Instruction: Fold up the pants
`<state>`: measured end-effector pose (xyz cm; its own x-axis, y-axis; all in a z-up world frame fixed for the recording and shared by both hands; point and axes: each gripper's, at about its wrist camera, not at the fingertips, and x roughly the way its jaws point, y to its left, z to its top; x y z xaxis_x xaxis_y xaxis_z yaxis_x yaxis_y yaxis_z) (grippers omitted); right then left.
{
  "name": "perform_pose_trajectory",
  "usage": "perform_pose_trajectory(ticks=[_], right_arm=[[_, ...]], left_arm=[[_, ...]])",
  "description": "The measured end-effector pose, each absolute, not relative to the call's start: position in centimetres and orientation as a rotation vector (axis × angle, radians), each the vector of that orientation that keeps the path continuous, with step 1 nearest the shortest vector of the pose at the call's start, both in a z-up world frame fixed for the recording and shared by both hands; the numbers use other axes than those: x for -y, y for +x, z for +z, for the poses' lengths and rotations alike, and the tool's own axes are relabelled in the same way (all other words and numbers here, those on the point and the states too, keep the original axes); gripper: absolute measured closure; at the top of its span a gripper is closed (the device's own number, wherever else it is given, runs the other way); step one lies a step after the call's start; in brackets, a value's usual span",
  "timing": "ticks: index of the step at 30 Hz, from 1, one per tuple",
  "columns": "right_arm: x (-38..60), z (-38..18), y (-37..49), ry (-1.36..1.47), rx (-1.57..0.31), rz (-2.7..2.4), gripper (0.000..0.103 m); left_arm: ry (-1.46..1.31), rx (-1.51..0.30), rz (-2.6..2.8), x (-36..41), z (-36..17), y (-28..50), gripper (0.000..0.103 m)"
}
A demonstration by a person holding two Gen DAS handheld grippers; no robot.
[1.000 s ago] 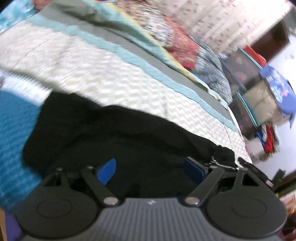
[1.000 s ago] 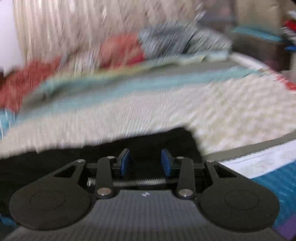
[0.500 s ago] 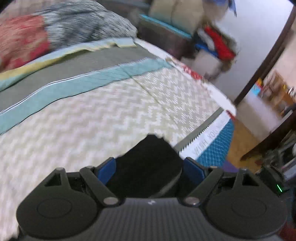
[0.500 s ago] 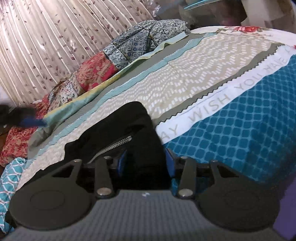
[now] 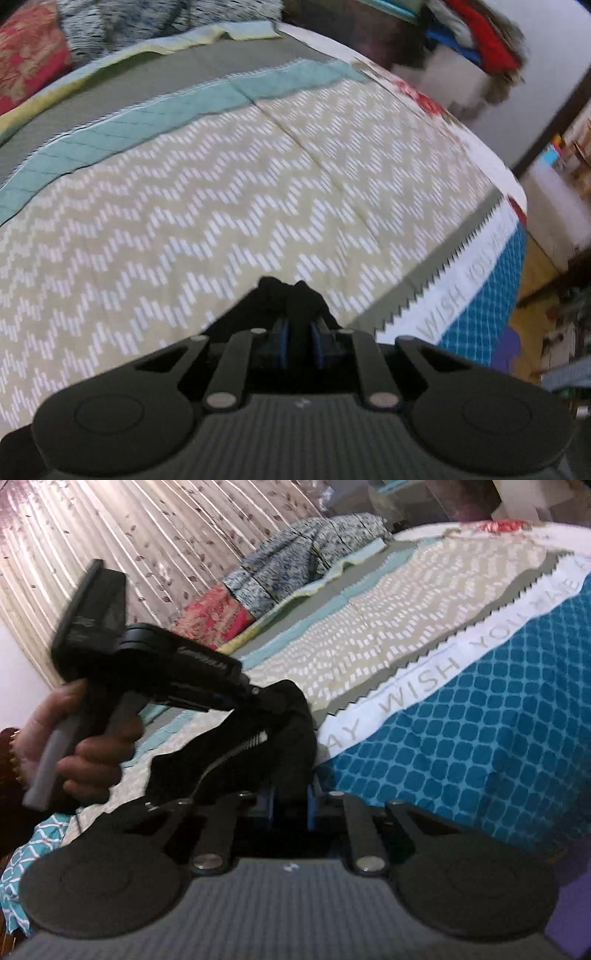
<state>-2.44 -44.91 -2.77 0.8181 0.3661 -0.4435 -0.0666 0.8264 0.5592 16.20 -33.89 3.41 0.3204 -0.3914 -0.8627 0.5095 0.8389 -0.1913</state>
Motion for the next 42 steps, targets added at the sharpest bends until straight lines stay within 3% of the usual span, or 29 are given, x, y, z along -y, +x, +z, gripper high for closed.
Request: perform_pose_trajectory(ticks=[5,8,9,12,16,20,29,32,38,42], right_arm=[[45.3,-4.9,-3.7,0.648,-0.627,0.194,0.086],[45.9,-4.8,-3.6,0.687,-0.641,0.187,0.083],[45.8,-4.4,-3.9,0.671,-0.637,0.179,0.076],[45.5,-2.9,-5.5,0.608,-0.578,0.121,0.058],[45.2,-0.5,-7.2,0.581,-0.459,0.081,0.058],[42.3,1.4,-6.7,0.544,-0.410,0.183,0.058],[28.2,2.0,-2.0,0.379,-0.587,0.580,0.058],[23.3,2.1,-1.5,0.288,-0.642,0.666,0.058],[17.2,3.0,-0.1,0.163,-0.686,0.737,0.059],[13.7,3.4,0.7,0.125,-0.699,0.781,0.067]], left_arm=[[0.070,-1.131,-0.564,34.3,2.4,17.1,0.083],[-0.004,-1.137,-0.521,34.1,3.0,17.1,0.068],[-0.015,-1.120,-0.522,33.6,3.9,16.7,0.058],[0.013,-1.010,-0.564,31.4,7.5,14.8,0.055],[-0.048,-0.877,-0.603,24.2,11.8,10.8,0.048],[-0.115,-0.826,-0.498,14.1,12.9,6.2,0.045],[-0.419,-0.773,0.070,-11.5,11.8,-7.4,0.038],[-0.511,-0.767,0.190,-16.9,10.4,-10.9,0.023],[-0.749,-0.805,0.180,-20.6,5.1,-12.7,0.010],[-0.839,-0.826,0.143,-20.3,1.7,-12.7,0.001]])
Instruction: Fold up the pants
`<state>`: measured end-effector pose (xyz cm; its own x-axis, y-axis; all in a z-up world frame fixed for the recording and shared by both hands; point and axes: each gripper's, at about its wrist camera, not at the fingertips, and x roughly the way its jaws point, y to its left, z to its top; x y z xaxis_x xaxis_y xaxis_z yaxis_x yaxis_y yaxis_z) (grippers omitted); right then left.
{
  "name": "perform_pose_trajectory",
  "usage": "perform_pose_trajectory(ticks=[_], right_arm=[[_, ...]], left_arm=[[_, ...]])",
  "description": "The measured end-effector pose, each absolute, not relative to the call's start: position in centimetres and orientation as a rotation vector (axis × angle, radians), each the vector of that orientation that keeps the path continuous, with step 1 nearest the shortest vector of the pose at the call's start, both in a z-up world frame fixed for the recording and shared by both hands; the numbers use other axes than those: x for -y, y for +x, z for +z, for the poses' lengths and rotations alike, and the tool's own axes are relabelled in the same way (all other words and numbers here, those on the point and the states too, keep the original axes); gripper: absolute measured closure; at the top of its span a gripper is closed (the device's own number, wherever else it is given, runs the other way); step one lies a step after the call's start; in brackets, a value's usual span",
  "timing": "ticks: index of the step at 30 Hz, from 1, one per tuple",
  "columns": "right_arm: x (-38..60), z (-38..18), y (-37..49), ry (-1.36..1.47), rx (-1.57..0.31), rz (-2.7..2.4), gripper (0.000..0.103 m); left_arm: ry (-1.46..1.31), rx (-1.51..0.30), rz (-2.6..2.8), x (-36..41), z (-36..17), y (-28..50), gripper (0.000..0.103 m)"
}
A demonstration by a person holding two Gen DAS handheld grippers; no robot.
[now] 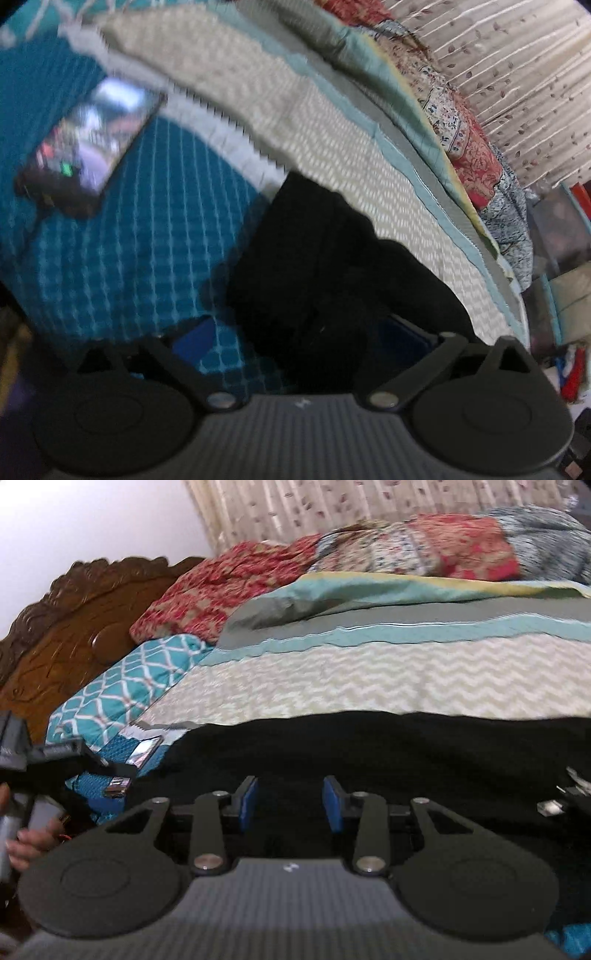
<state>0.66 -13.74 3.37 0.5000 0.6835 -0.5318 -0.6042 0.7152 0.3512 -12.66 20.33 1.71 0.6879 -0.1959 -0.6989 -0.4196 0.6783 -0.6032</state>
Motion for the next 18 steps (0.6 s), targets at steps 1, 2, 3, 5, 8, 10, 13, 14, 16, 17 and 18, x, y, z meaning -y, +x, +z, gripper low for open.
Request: perform_pose_trajectory(ticks=[1,2,3,5,8,10,13,14,16,17,18], right_arm=[[13.1,3.2,0.8,0.120,-0.704,0.795,0.067],[12.1,2.8,1.0,0.121,-0.713,0.810,0.068],[11.2,2.4,1.4,0.132,-0.731,0.826,0.068],[9.2,0.8,2.4,0.174,-0.804,0.847,0.069],[6.9,-4.7,3.9,0.261,-1.051,0.854,0.071],[7.5,-5.0,3.8,0.316,-1.033,0.855,0.075],[8.2,-4.6,4.1,0.354,-1.063,0.866,0.075],[8.5,-4.6,4.2,0.373,-1.068,0.865,0.075],[9.6,-4.0,3.9,0.413,-1.061,0.858,0.075],[10.3,-3.6,3.7,0.428,-1.043,0.855,0.073],[11.4,-3.0,3.4,0.444,-1.007,0.842,0.071]], left_arm=[[-0.872,-0.826,0.131,-20.6,0.9,-12.6,0.000],[-0.905,-0.821,0.124,-20.6,0.1,-12.5,0.000],[-0.919,-0.812,0.124,-20.6,-0.4,-12.7,0.000],[-0.935,-0.775,0.133,-20.6,-0.8,-12.6,0.001],[-0.901,-0.725,0.102,-20.2,0.1,-12.1,0.061],[-0.878,-0.704,0.067,-19.8,0.9,-11.8,0.074],[-0.752,-0.661,0.022,-17.9,3.0,-11.3,0.078],[-0.711,-0.649,0.004,-17.1,3.8,-11.1,0.078],[-0.599,-0.618,-0.041,-14.6,5.6,-10.8,0.079],[-0.537,-0.605,-0.062,-13.1,6.5,-10.7,0.080],[-0.471,-0.595,-0.084,-11.6,7.2,-10.6,0.081]])
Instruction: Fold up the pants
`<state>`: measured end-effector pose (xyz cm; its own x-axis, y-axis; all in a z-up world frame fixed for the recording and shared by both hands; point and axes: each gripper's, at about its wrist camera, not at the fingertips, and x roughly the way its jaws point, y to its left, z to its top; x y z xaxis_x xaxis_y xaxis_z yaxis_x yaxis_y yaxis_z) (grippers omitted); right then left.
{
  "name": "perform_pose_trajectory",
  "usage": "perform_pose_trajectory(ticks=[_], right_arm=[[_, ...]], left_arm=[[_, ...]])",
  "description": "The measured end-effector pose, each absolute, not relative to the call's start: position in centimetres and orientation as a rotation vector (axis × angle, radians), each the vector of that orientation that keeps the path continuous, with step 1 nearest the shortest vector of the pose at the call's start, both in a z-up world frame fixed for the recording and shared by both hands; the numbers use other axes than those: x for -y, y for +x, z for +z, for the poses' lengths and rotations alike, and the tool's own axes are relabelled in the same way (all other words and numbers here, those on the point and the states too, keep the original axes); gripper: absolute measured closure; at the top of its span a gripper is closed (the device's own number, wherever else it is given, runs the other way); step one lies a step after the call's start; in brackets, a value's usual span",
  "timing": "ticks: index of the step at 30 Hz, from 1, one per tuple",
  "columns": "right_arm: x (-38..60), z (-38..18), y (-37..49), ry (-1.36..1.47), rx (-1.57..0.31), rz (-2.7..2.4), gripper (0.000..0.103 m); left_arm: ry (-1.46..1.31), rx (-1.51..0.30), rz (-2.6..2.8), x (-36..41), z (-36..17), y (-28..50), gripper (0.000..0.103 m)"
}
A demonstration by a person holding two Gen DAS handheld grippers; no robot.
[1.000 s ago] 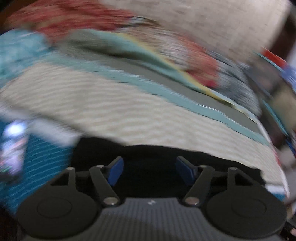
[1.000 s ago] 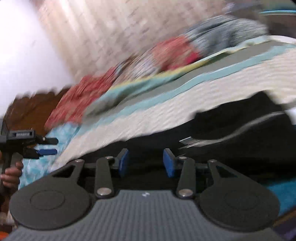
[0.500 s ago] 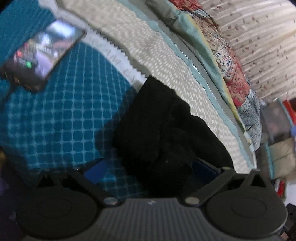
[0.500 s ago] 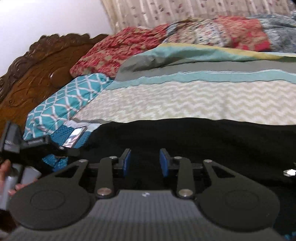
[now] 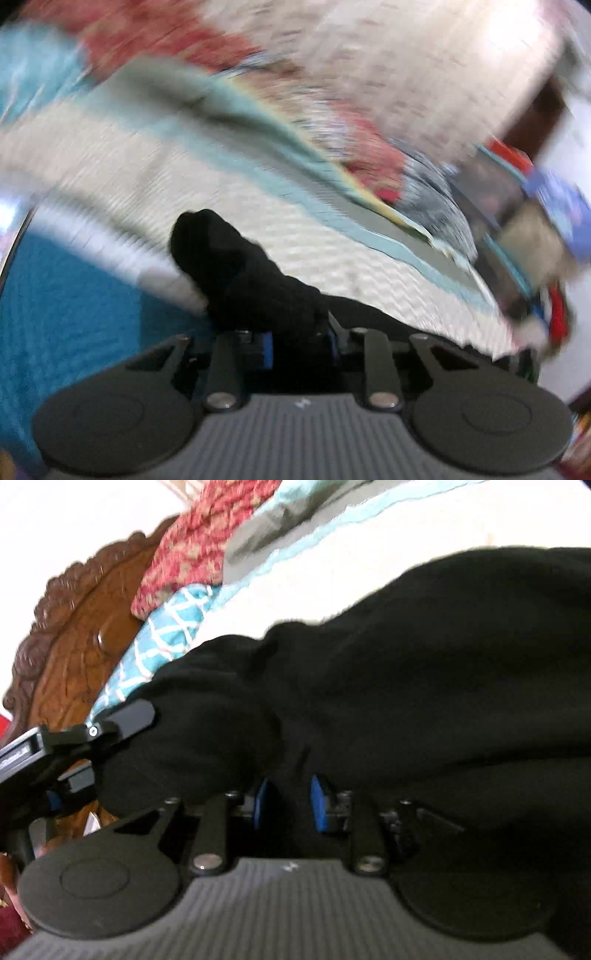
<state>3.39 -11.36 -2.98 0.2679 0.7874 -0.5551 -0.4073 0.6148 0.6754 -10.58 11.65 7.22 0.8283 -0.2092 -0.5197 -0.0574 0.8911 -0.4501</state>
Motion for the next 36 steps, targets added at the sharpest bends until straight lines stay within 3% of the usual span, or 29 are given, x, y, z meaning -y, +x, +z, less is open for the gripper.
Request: perform_pose_trajectory(ticks=[4,11,13,15,18,20,24,26,31,33,36], right_arm=[[16.5,-0.9,2.8,0.506,-0.865,0.741,0.071],[24.8,0.9,1.4,0.594,-0.725,0.517,0.071],[25.6,0.6,1.0,0.601,-0.724,0.500,0.070],[25.7,0.4,0.8,0.618,-0.731,0.509,0.063],[25.0,0.7,0.7,0.606,-0.704,0.544,0.052],[23.6,1.4,0.8,0.565,-0.678,0.584,0.052],[21.4,2.0,0.7,0.471,-0.652,0.674,0.052],[20.5,1.8,0.8,0.432,-0.662,0.720,0.052],[17.8,-0.9,1.5,0.225,-0.796,0.686,0.057],[18.9,-2.1,2.4,0.291,-0.832,0.638,0.071],[20.1,-0.8,2.6,0.334,-0.813,0.591,0.068]], left_arm=[[-0.261,-0.603,-0.218,-5.1,8.3,-9.1,0.081],[0.049,-0.820,-0.472,4.9,4.1,-7.1,0.077],[0.088,-0.839,-0.502,6.0,3.8,-7.6,0.059],[0.093,-0.817,-0.510,6.0,4.6,-8.3,0.048],[0.021,-0.770,-0.510,4.2,6.9,-9.3,0.041],[-0.092,-0.742,-0.471,1.6,8.1,-9.5,0.036],[-0.351,-0.788,-0.285,-4.2,7.5,-7.9,0.042],[-0.477,-0.845,-0.195,-6.4,6.2,-6.6,0.052],[-0.609,-0.934,-0.118,-7.3,3.1,-5.3,0.057],[-0.613,-0.950,-0.119,-6.9,2.5,-5.8,0.057],[-0.623,-0.920,-0.134,-7.3,2.9,-6.5,0.056]])
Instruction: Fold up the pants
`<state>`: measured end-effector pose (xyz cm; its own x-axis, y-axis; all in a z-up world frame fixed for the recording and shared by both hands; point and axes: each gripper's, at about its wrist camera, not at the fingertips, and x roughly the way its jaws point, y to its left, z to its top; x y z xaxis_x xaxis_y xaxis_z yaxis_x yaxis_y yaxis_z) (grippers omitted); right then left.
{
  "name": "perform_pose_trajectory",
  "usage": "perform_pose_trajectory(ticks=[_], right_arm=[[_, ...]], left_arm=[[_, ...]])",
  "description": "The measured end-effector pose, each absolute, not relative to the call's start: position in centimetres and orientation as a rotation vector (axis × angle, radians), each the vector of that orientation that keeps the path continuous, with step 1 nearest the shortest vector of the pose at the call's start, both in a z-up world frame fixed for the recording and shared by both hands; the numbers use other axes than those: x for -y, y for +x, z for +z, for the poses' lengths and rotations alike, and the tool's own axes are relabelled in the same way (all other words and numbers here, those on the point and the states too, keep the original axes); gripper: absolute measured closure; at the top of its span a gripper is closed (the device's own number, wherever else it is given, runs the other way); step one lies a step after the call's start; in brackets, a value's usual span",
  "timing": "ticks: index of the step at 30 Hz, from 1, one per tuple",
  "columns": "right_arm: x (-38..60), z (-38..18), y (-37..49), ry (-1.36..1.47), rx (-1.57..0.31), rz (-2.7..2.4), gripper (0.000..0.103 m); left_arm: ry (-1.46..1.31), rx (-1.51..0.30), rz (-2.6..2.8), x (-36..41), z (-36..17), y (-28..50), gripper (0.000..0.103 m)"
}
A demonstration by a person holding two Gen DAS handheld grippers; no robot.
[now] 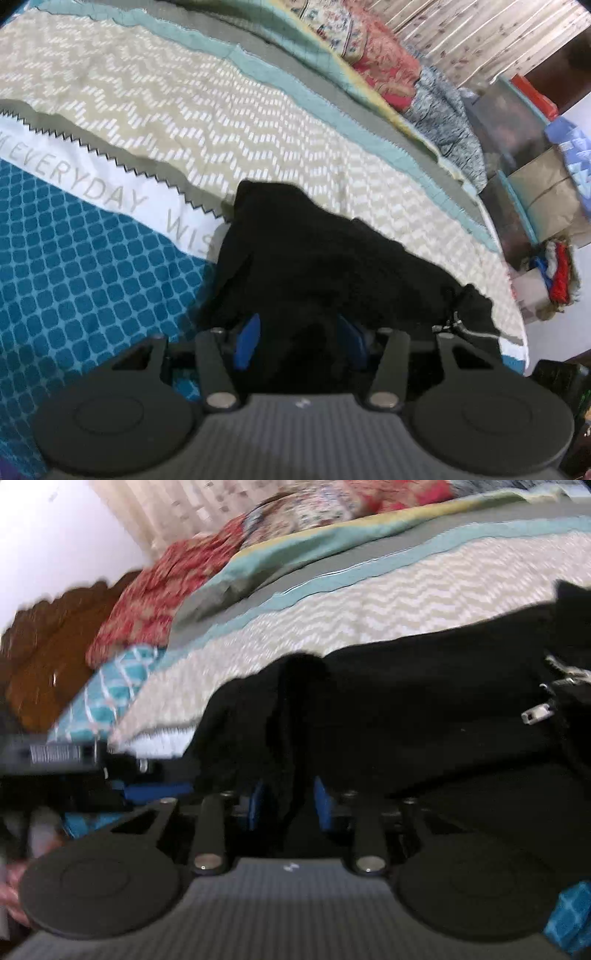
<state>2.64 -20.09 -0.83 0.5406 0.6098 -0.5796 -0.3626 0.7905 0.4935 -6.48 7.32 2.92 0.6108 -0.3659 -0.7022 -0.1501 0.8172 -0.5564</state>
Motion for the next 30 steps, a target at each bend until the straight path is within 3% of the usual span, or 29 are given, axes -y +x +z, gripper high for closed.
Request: perform_pose_trajectory(ticks=[14,18,19,25,30], right_arm=[[16.1,0.8,-0.3,0.137,-0.708,0.767,0.067],[16.8,-2.0,1.4,0.142,-0.781,0.711,0.062],[17.0,-2.3,1.7,0.144,-0.779,0.704,0.056],[17.7,-2.4,2.3,0.214,-0.799,0.701,0.056],[19.2,0.3,1.8,0.230,-0.668,0.658,0.051]], left_arm=[[-0.489,-0.956,-0.067,-5.4,3.2,-5.3,0.056],[-0.437,-0.983,-0.080,-4.2,2.7,-3.9,0.056],[-0.415,-0.993,-0.078,-3.8,2.5,-3.4,0.055],[-0.309,-1.011,-0.097,-1.1,2.3,-0.2,0.054],[-0.425,-0.988,-0.123,-2.2,2.9,-0.1,0.051]])
